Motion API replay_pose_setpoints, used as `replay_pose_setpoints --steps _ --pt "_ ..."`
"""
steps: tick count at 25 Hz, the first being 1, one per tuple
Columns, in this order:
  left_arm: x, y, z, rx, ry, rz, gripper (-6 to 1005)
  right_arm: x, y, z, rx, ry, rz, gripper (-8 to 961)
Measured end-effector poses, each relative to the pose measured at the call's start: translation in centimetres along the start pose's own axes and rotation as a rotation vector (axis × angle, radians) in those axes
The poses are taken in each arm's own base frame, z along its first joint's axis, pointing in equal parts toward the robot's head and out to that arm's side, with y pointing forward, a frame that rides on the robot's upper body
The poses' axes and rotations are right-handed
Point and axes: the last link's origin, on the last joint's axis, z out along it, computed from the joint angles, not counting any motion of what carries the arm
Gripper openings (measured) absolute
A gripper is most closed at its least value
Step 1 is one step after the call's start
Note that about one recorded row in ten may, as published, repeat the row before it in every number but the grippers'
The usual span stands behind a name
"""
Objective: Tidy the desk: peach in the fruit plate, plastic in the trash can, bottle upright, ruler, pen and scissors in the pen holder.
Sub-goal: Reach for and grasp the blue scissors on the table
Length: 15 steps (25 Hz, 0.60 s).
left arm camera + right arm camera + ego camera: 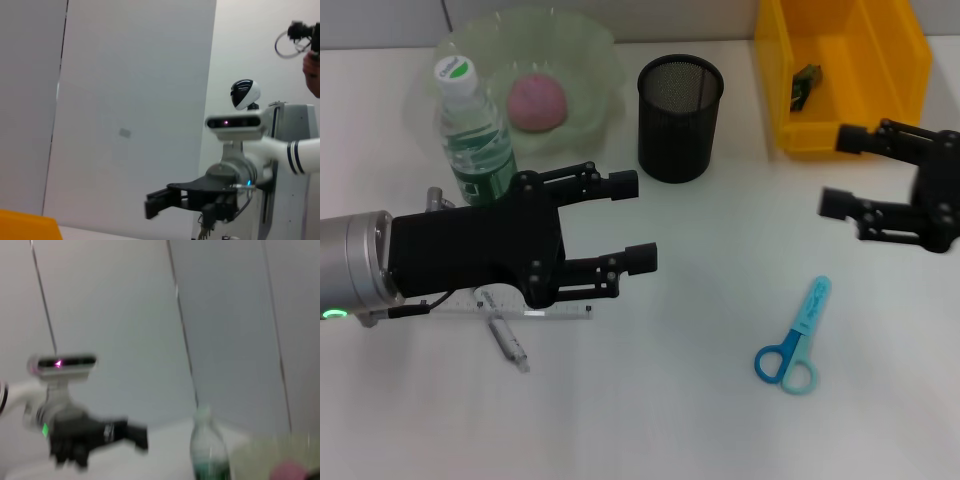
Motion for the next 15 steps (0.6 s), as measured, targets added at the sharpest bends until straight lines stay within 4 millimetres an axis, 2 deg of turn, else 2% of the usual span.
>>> replay_pose_setpoints --steps 2,3,4,5,6,10,15 --pt "0.0 -0.1 0.0 0.003 -0.001 -0.003 754 -0.7 -0.1 -0.3 -0.005 0.051 -0.003 820" --pt "-0.1 -0.2 0.1 0.009 -0.003 -0.008 755 -2.6 -0.4 -1.1 -0.005 0.161 -0.023 820" --pt "-0.1 -0.2 0.1 0.009 -0.003 -0.008 755 -2.6 -0.4 -1.1 -0.005 0.161 -0.023 820" --pt "-0.2 -0.2 0.2 0.012 -0.002 -0.014 755 -4.4 -0.6 -1.5 0.0 0.248 -0.051 820" --pt "-0.2 -0.2 0.2 0.012 -0.002 -0.014 755 -4.4 -0.6 -1.5 0.0 0.248 -0.051 820" --pt "-0.6 -0.2 0.4 0.023 0.013 -0.04 755 -7.4 -0.5 -1.7 -0.011 0.443 -0.16 820" --pt "-0.8 -0.1 0.2 0.034 0.023 -0.048 755 -8.8 0.0 -1.5 -0.109 0.546 -0.286 820"
